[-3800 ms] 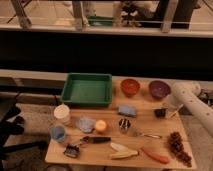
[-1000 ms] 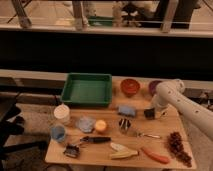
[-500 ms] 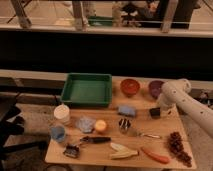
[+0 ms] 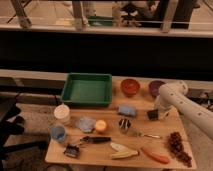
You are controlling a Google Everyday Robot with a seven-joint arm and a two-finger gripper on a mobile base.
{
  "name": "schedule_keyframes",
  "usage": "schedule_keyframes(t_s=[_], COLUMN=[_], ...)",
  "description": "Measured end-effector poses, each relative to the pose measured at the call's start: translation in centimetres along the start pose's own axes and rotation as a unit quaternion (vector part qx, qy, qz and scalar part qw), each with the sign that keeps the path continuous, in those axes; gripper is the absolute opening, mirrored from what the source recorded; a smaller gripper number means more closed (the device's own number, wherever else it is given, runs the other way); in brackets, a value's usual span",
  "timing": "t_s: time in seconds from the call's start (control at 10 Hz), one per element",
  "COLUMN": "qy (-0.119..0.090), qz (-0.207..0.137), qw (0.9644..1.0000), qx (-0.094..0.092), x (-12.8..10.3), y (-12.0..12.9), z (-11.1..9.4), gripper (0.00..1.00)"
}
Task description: Wipe table surface with eraser
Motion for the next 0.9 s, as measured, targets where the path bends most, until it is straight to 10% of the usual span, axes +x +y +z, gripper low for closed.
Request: schedule_keyframes(t_s=[0.5, 0.9], qy=[0.017, 0.021], qz=[-0.007, 0.002], qw=[0.9998, 0.9998], qx=[-0.001, -0.005], x=[-0.47, -0.67], y=[0.31, 0.43], z=[0.0, -0.01], gripper=[0.76, 0.77])
